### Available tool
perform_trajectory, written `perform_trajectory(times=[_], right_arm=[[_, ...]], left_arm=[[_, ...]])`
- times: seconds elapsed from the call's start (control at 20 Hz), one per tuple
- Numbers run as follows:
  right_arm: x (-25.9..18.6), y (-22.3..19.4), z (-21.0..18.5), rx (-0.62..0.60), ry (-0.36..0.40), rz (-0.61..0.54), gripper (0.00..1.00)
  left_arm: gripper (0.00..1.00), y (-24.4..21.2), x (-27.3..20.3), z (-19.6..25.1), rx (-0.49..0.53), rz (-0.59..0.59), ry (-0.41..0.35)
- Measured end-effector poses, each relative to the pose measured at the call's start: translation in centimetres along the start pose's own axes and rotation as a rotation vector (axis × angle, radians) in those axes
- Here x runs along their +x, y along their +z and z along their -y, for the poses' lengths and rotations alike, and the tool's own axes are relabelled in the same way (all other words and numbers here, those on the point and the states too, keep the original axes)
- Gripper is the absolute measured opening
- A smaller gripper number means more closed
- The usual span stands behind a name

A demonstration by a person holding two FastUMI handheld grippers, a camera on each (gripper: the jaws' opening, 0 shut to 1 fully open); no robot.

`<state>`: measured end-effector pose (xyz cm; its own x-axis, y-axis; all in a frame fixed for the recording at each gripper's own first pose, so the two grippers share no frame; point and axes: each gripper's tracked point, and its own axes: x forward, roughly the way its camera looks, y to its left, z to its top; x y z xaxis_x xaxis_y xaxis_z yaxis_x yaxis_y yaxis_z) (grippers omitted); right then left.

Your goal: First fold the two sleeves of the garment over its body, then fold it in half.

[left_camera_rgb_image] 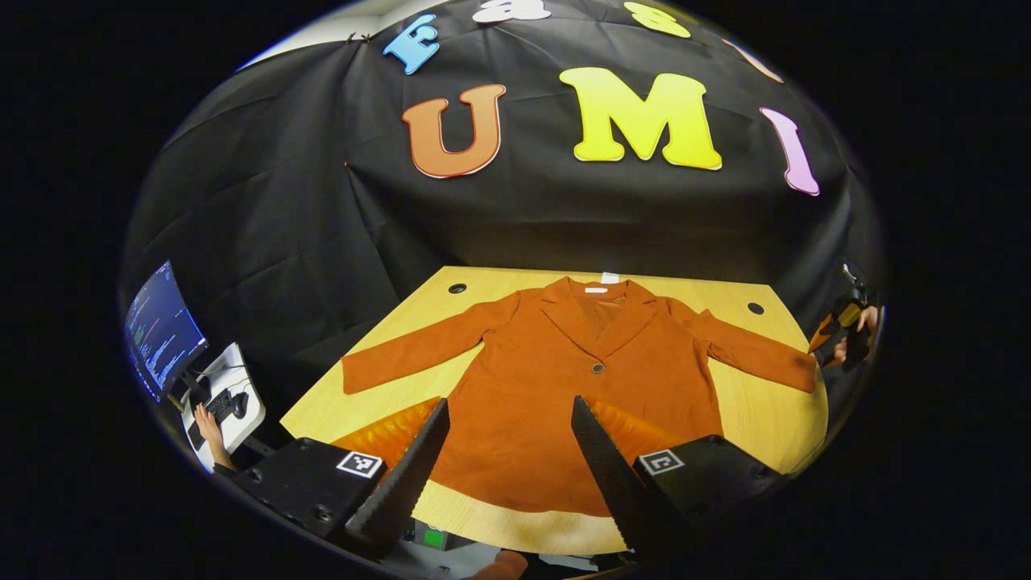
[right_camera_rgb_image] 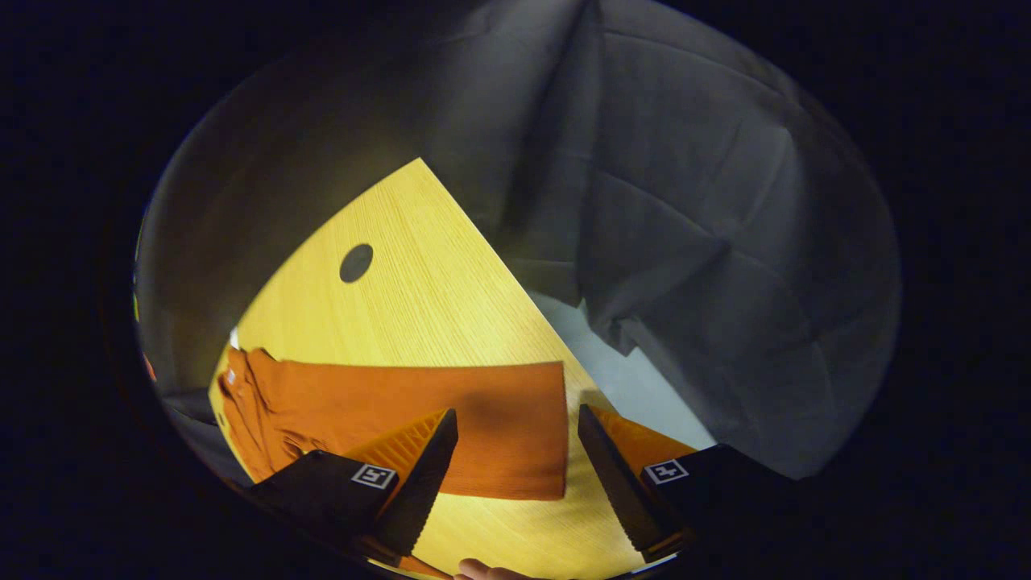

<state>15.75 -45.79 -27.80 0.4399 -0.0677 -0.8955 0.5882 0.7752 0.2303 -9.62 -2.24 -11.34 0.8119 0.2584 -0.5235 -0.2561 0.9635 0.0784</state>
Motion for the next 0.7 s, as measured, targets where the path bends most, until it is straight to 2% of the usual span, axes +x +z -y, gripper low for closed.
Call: perform_trajectory(times=[0.05,0.1,0.15,0.2,0.25,0.35,0.4,0.45,0.5,0.55,0.6,0.7], right_arm=[[0.0,-0.1,0.1,0.006,-0.005,-0.022,0.89],[-0.1,-0.7,0.7,-0.005,-0.021,-0.054,0.94],[-0.2,-1.1,0.9,-0.015,-0.031,-0.081,0.94],[-0.2,-1.3,1.1,-0.028,-0.041,-0.107,0.89],[-0.2,-1.4,1.2,-0.044,-0.049,-0.124,0.94],[-0.1,-1.4,1.5,-0.060,-0.047,-0.133,0.93],[-0.1,-1.4,1.7,-0.054,-0.059,-0.133,0.88],[-0.2,-1.2,1.3,-0.041,-0.050,-0.134,0.88],[0.2,-1.7,0.9,-0.036,-0.045,-0.142,0.80],[0.3,-2.2,1.0,-0.042,-0.060,-0.164,0.82],[-0.3,-1.8,1.2,-0.043,-0.071,-0.159,0.69],[0.2,-1.8,1.6,-0.049,-0.094,-0.158,0.59]], left_arm=[[0.99,-0.3,-0.1,-0.3,0.000,-0.009,-0.003],[0.99,-0.4,-0.1,-0.4,-0.005,-0.014,-0.008],[0.99,-0.3,-0.2,-0.5,-0.005,-0.011,-0.007],[0.99,-0.2,-0.2,-0.6,-0.002,-0.008,-0.010],[0.99,-0.1,-0.3,-0.6,0.003,-0.003,-0.015],[0.99,0.1,-0.4,-1.0,0.015,0.009,-0.014],[0.99,0.0,-0.5,-1.2,0.013,0.008,-0.013],[0.99,-0.2,-0.5,-1.3,0.007,0.004,-0.012],[0.99,-0.4,-0.4,-1.4,-0.001,-0.003,-0.008],[0.99,-0.6,-0.5,-1.5,-0.006,-0.009,-0.006],[0.99,-0.7,-0.5,-1.5,-0.008,-0.009,-0.008],[0.99,-0.7,-0.7,-1.7,-0.010,0.002,-0.012]])
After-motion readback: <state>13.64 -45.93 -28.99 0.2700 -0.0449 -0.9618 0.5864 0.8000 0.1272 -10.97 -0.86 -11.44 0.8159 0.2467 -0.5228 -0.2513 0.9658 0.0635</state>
